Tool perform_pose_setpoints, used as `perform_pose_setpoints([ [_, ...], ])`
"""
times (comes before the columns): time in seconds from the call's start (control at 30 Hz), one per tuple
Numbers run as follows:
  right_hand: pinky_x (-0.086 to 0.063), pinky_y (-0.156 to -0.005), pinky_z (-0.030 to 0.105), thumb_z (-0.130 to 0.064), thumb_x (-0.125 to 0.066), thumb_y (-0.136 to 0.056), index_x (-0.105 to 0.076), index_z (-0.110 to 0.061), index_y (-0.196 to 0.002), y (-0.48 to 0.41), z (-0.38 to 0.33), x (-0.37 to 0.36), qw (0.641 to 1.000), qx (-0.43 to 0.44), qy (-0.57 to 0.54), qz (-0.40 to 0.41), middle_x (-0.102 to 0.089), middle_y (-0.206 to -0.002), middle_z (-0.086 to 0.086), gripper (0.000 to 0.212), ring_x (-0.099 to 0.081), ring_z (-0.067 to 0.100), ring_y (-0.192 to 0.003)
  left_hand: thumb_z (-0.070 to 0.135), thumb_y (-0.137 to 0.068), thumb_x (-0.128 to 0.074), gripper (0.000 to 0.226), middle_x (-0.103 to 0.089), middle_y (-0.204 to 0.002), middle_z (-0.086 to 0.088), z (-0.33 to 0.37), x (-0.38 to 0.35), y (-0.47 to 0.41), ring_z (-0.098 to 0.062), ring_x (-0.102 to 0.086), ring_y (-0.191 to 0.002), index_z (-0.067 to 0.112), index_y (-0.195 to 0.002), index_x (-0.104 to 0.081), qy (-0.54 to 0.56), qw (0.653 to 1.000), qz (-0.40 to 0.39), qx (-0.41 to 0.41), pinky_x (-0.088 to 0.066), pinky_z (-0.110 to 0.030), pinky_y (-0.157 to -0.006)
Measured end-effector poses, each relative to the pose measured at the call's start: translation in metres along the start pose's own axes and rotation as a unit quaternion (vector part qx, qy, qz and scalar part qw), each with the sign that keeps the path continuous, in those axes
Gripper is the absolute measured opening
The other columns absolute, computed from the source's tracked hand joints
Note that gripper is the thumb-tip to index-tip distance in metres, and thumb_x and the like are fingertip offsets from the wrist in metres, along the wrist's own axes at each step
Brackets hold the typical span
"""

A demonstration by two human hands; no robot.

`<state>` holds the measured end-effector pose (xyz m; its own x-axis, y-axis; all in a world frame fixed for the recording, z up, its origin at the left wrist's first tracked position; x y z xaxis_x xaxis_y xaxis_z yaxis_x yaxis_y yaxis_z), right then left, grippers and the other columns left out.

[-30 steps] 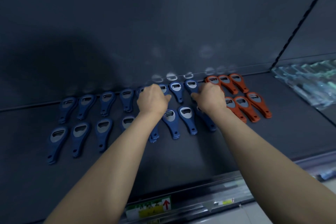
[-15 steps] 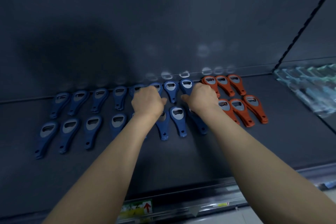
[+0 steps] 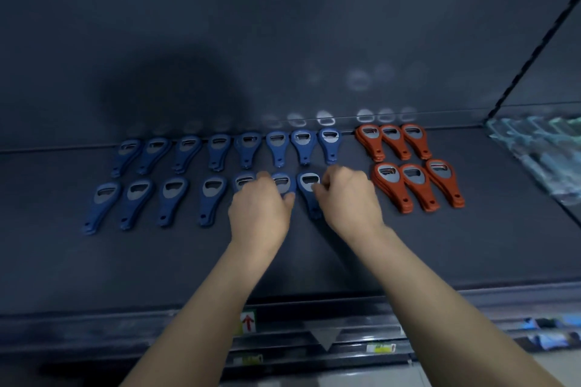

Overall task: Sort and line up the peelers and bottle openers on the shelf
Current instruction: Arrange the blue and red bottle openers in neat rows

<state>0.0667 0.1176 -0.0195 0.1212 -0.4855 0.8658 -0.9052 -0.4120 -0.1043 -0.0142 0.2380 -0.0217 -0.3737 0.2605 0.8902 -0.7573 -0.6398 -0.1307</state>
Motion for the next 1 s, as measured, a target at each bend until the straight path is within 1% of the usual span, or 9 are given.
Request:
perform_pose_setpoints([
  [0.1, -0.034, -0.062, 0.03, -0.028, -0.056, -0.09, -0.046, -0.01, -0.081, 0.019, -0.003, -0.01, 1.0, 0.005, 0.016, -0.014, -0.061, -0.091, 0.016, 0.023, -0.058, 0.036, -0.087, 0.041, -0.085, -0.063, 0.036, -0.059, -0.089, -0.009, 0.002, -0.005, 0.017, -0.031, -0.059, -0.087, 0.01, -0.089, -0.045, -0.028, 1.0, 0.007, -0.011, -0.032, -0.031, -0.057],
  [0.17, -0.033, -0.064, 0.029, -0.032, -0.057, -0.09, -0.05, -0.007, -0.089, 0.025, -0.002, -0.013, 0.999, 0.001, 0.026, -0.022, -0.062, -0.096, 0.016, 0.026, -0.058, 0.035, -0.092, 0.042, -0.084, -0.065, 0.041, -0.06, -0.102, -0.011, 0.001, -0.009, 0.022, -0.031, -0.059, -0.094, 0.008, -0.1, -0.049, -0.033, 0.999, -0.001, -0.012, -0.033, -0.031, -0.062],
  [0.27, -0.032, -0.066, 0.029, -0.036, -0.058, -0.089, -0.052, -0.003, -0.099, 0.031, 0.0, -0.016, 0.999, -0.017, 0.033, -0.024, -0.061, -0.103, 0.017, 0.035, -0.057, 0.034, -0.097, 0.039, -0.085, -0.065, 0.044, -0.057, -0.11, -0.012, -0.002, -0.014, 0.025, -0.031, -0.058, -0.099, 0.006, -0.108, -0.048, -0.029, 0.999, -0.017, -0.008, -0.033, -0.03, -0.064],
  [0.43, -0.036, -0.07, 0.031, -0.038, -0.058, -0.089, -0.052, -0.001, -0.106, 0.038, -0.004, -0.019, 0.998, -0.029, 0.053, -0.023, -0.057, -0.111, 0.017, 0.041, -0.056, 0.034, -0.102, 0.035, -0.087, -0.063, 0.041, -0.055, -0.112, -0.014, -0.003, -0.013, 0.027, -0.033, -0.058, -0.101, 0.005, -0.11, -0.048, -0.014, 0.999, -0.029, -0.016, -0.037, -0.032, -0.067],
  [0.53, -0.034, -0.068, 0.03, -0.039, -0.057, -0.09, -0.052, -0.001, -0.105, 0.038, -0.006, -0.015, 0.998, -0.037, 0.058, -0.011, -0.057, -0.11, 0.016, 0.041, -0.056, 0.034, -0.1, 0.034, -0.087, -0.064, 0.04, -0.055, -0.11, -0.013, -0.004, -0.008, 0.027, -0.033, -0.057, -0.099, 0.005, -0.109, -0.049, 0.005, 0.999, -0.038, -0.026, -0.041, -0.034, -0.069],
  [0.63, -0.034, -0.067, 0.03, -0.035, -0.056, -0.091, -0.055, -0.002, -0.104, 0.029, -0.002, 0.004, 0.997, -0.047, 0.044, 0.033, -0.058, -0.107, 0.016, 0.035, -0.056, 0.035, -0.098, 0.027, -0.089, -0.06, 0.029, -0.056, -0.108, -0.012, -0.001, 0.0, 0.019, -0.032, -0.057, -0.096, 0.006, -0.108, -0.051, 0.047, 0.997, -0.031, -0.048, -0.04, -0.035, -0.071],
  [0.73, -0.039, -0.065, 0.03, -0.026, -0.057, -0.09, -0.059, -0.002, -0.099, 0.017, 0.014, 0.021, 0.996, -0.079, 0.009, 0.042, -0.061, -0.099, 0.018, 0.025, -0.057, 0.037, -0.093, 0.019, -0.091, -0.056, 0.019, -0.059, -0.103, -0.011, 0.0, 0.006, 0.009, -0.029, -0.057, -0.09, 0.006, -0.105, -0.053, 0.068, 0.995, -0.04, -0.054, -0.04, -0.033, -0.068],
  [0.9, -0.038, -0.063, 0.028, -0.026, -0.062, -0.088, -0.059, -0.003, -0.091, 0.028, 0.039, 0.018, 0.991, -0.13, -0.009, 0.02, -0.063, -0.092, 0.018, 0.024, -0.059, 0.035, -0.088, 0.024, -0.089, -0.062, 0.028, -0.055, -0.108, -0.007, -0.008, 0.004, 0.022, -0.028, -0.058, -0.094, 0.01, -0.112, -0.053, 0.078, 0.994, -0.056, -0.057, -0.043, -0.034, -0.072],
  [1.0, -0.045, -0.071, 0.033, -0.034, -0.065, -0.086, -0.059, -0.004, -0.103, 0.039, 0.04, 0.006, 0.991, -0.133, -0.012, 0.006, -0.062, -0.102, 0.016, 0.035, -0.057, 0.034, -0.094, 0.02, -0.09, -0.061, 0.034, -0.046, -0.117, -0.008, -0.009, -0.001, 0.037, -0.029, -0.056, -0.095, 0.012, -0.121, -0.052, 0.069, 0.992, -0.052, -0.089, -0.046, -0.038, -0.078],
])
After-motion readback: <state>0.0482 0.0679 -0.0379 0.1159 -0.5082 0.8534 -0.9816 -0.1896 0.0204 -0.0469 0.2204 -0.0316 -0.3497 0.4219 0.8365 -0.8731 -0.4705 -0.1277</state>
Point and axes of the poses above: each hand's wrist, its own y-axis away from the middle knuckle, its own x-axis out of the back of the hand, z = x × y, the point moved 6 cm from there along -y, towards the middle knuckle
